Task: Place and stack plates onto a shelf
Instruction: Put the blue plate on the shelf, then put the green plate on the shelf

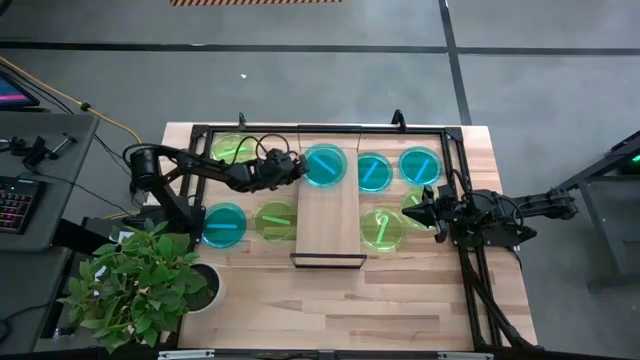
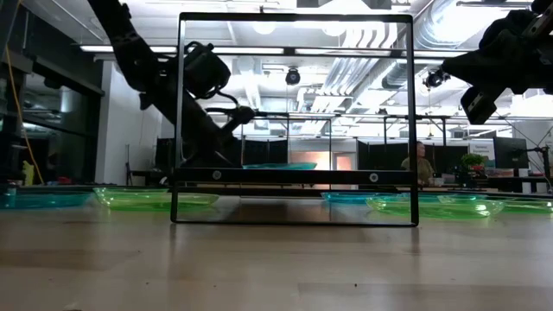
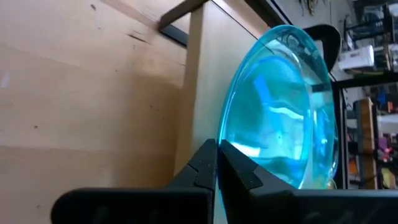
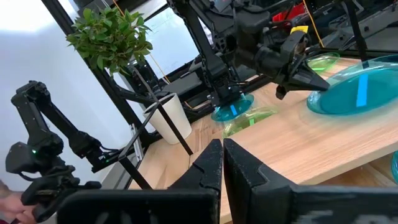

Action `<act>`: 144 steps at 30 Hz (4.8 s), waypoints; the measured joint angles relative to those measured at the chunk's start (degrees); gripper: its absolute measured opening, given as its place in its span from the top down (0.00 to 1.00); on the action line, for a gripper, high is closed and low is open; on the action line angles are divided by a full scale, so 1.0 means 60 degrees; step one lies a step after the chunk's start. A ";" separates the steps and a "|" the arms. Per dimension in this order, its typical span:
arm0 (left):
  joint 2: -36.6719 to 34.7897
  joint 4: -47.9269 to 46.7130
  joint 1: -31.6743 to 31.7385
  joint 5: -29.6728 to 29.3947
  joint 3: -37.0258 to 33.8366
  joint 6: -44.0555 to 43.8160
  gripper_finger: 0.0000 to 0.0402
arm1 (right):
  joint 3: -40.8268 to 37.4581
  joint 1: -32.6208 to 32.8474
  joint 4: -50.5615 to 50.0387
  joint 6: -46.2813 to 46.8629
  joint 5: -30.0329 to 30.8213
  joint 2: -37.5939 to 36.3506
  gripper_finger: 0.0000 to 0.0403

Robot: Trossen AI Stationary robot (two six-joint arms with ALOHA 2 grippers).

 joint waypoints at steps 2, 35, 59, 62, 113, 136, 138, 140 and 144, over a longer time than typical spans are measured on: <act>0.0000 0.0147 0.0000 0.0158 0.0000 0.0207 1.00 | 0.0000 0.0000 0.0000 0.0011 0.0001 0.0000 1.00; -0.3519 -0.2523 0.0985 0.1183 -0.0307 0.3980 0.59 | 0.0000 -0.0004 -0.0002 0.0007 0.0000 0.0001 1.00; -0.9088 0.4166 -0.0535 0.2310 -0.4736 0.6585 0.59 | 0.0003 0.0000 0.0028 -0.0203 0.0086 0.0001 1.00; -0.9100 0.4199 -0.0539 0.2431 -0.4736 0.6439 0.59 | 0.0001 0.0000 0.0556 -0.0043 0.0399 0.0005 1.00; -0.9089 0.3968 -0.0503 0.3099 -0.4739 0.5232 0.59 | 0.3307 0.1887 -0.5424 1.4915 0.0863 0.9537 0.62; -0.9092 0.3358 -0.0503 0.3077 -0.4739 0.5228 0.59 | 0.3322 0.1535 -0.4554 1.6118 0.1603 1.0817 0.63; -0.9089 0.3358 -0.0503 0.3074 -0.4739 0.5223 0.59 | 0.3315 0.1463 -0.4543 1.6085 0.1614 1.0824 0.66; -0.9091 0.3382 -0.0503 0.3070 -0.4739 0.5127 0.59 | 0.3311 0.1446 -0.4590 1.6077 0.1653 1.0827 0.71; -0.9092 0.3383 -0.0506 0.2977 -0.4739 0.4984 0.59 | 0.3299 0.1443 -0.4791 1.5882 0.1887 1.0839 0.86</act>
